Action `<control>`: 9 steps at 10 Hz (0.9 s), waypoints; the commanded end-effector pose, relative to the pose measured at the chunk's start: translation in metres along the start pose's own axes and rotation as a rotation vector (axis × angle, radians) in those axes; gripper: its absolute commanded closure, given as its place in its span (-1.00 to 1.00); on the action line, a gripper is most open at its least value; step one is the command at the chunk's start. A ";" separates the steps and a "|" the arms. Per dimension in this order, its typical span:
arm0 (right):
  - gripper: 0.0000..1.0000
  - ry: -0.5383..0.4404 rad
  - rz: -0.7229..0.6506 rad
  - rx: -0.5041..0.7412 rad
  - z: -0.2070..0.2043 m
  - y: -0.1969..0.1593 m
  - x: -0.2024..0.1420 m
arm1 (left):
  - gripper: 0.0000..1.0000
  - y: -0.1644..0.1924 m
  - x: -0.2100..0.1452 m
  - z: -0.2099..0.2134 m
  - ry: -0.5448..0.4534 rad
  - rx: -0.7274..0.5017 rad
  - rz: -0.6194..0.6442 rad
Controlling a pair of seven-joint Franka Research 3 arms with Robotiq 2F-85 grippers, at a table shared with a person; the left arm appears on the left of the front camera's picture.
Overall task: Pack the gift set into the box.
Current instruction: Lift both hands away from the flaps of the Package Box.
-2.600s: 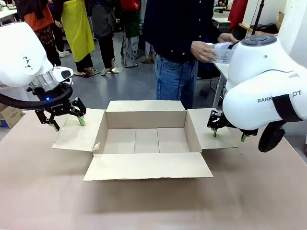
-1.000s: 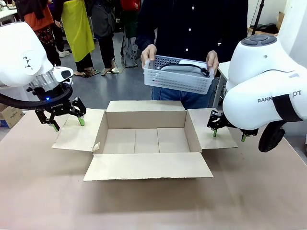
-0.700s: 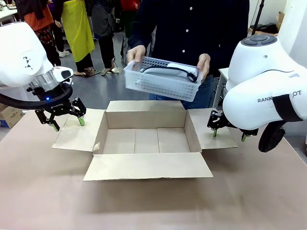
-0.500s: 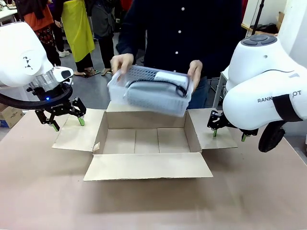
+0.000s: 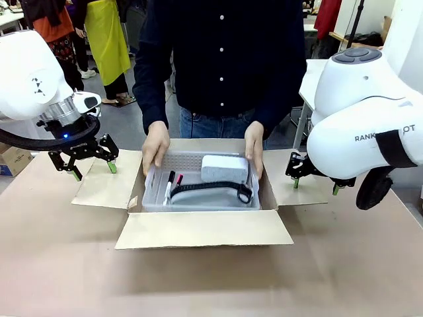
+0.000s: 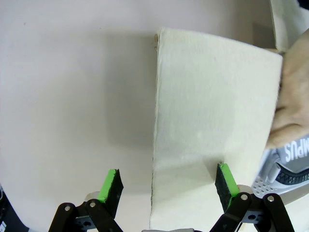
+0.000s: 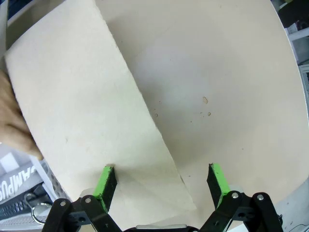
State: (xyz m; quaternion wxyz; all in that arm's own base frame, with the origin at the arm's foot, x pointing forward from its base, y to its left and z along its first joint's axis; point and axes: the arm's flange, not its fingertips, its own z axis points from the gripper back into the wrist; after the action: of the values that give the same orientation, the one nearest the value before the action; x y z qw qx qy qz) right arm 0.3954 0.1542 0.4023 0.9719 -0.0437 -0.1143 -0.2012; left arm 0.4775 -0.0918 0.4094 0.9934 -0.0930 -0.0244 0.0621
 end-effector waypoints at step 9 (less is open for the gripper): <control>-1.00 0.124 0.110 0.127 0.024 -0.009 0.010 | -1.00 0.000 0.000 0.000 0.000 0.000 0.000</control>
State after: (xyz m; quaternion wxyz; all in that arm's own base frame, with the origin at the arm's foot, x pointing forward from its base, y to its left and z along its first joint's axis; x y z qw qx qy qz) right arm 0.3963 0.1539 0.4067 0.9775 -0.0229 -0.1035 -0.1824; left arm 0.4774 -0.0918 0.4094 0.9935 -0.0929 -0.0243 0.0619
